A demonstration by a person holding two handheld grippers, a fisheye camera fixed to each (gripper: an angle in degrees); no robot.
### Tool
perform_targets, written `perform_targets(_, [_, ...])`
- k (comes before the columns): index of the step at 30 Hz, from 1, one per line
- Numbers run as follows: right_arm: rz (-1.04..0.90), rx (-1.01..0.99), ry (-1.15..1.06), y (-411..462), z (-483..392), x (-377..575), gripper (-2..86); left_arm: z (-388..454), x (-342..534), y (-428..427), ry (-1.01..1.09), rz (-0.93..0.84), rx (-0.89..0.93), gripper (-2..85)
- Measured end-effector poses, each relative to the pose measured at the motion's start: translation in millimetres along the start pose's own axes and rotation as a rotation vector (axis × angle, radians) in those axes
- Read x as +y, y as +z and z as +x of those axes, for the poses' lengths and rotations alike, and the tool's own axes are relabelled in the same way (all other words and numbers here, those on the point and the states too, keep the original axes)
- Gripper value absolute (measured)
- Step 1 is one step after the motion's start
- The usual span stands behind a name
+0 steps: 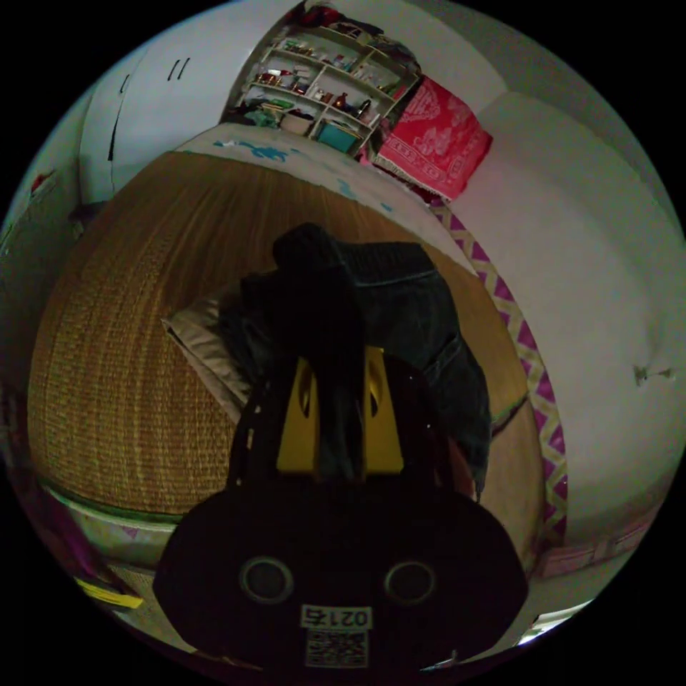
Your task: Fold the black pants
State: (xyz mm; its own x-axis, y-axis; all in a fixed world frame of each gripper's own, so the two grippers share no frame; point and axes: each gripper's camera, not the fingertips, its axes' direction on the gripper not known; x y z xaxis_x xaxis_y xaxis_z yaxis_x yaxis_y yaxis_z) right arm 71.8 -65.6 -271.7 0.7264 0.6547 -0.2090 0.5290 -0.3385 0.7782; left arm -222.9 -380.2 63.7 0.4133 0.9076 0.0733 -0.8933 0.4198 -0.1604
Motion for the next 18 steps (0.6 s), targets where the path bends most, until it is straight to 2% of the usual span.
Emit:
perform_targets(8, [0.091,-0.127,0.233,-52,56,27,7.6,-14,-7,-12,-0.011,-0.001,0.014,-1.0])
perform_targets(12, [0.081,-0.214,0.165,-83,87,57,7.8,-20,-11,-19,-0.012,0.0,0.013,-1.0])
perform_targets(14, [0.06,-0.187,0.108,-92,82,67,7.8,-23,-13,-22,-0.015,-0.001,0.016,-1.0])
perform_targets(18, [0.049,-0.267,0.115,-99,72,78,7.3,-32,-18,-28,-0.025,-0.001,0.027,-1.0])
